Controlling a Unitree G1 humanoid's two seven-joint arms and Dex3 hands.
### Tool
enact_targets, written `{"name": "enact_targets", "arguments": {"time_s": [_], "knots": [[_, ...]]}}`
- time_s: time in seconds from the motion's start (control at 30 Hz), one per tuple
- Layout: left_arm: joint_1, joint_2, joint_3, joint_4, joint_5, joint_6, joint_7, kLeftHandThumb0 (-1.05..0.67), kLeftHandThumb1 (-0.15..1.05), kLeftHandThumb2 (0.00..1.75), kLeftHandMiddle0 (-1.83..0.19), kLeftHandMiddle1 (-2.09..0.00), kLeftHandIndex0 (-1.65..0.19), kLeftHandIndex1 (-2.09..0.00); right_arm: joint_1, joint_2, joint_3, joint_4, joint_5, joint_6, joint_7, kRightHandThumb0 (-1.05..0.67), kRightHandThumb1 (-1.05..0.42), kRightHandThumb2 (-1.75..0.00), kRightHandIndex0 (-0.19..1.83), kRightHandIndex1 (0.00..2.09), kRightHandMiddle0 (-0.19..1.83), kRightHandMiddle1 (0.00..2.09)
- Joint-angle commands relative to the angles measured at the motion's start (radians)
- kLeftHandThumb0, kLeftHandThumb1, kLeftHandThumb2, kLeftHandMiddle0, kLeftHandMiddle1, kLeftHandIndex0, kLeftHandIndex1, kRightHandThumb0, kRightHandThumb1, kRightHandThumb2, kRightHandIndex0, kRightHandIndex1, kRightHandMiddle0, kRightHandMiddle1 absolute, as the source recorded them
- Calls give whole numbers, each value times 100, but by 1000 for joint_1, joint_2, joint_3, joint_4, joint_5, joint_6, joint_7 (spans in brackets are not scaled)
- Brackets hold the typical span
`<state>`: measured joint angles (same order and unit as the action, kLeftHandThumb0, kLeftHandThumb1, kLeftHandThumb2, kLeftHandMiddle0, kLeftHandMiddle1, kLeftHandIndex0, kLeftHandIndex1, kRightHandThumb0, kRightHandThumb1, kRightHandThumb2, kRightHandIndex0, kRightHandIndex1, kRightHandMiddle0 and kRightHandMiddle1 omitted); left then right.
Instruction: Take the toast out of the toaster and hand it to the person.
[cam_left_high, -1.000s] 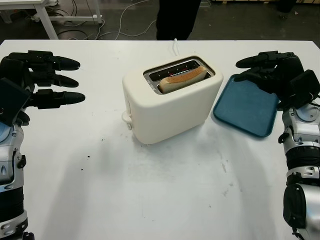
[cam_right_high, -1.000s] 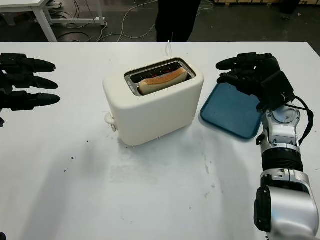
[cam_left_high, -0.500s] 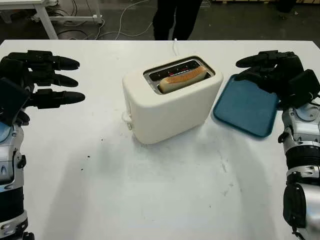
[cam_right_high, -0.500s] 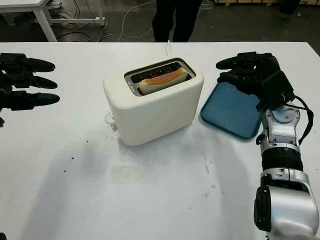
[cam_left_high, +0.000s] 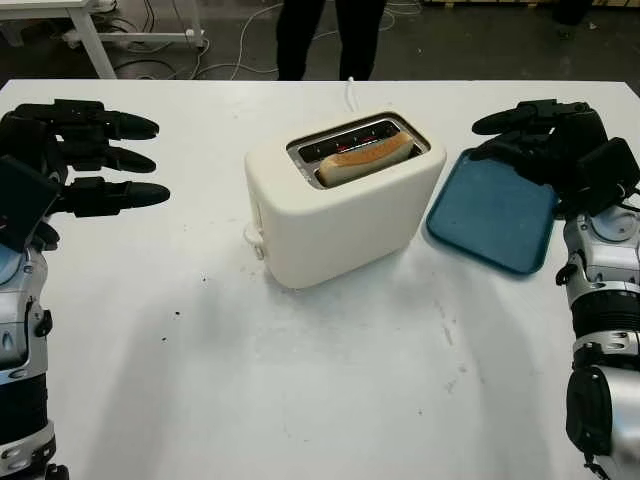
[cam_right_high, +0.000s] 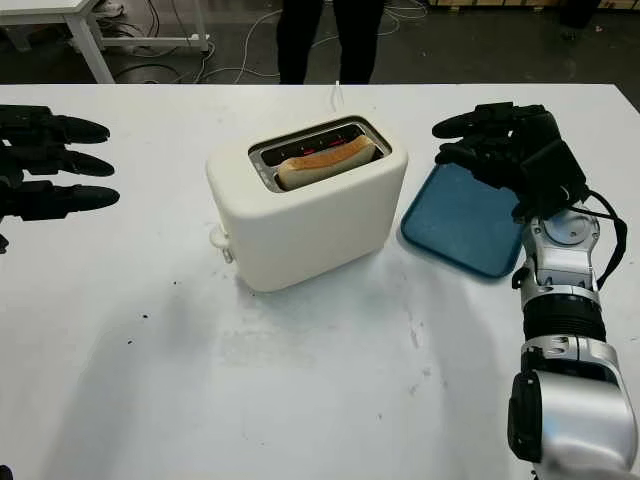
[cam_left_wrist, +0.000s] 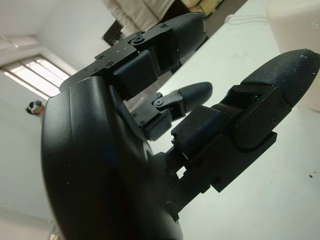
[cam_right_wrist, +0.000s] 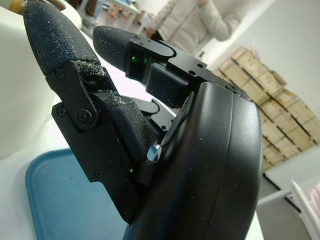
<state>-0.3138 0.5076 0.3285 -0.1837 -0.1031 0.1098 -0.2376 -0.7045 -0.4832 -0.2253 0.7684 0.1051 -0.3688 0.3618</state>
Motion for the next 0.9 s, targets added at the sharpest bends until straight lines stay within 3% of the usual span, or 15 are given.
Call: {"name": "enact_targets", "arguments": {"time_s": [0.0,0.87], "knots": [[6,1,-1,2,1,-2,3,-104,38,0,-119,-46,-121,-22,-7,-8,2,-7,-2,-14,-4,-105,-80,0,101,83,123,28],[13,-6,0,-4,-7,12,7,-99,36,0,-116,-47,-118,-23,-5,-2,-4,4,11,-27,13,-105,-80,0,101,83,118,36]]}}
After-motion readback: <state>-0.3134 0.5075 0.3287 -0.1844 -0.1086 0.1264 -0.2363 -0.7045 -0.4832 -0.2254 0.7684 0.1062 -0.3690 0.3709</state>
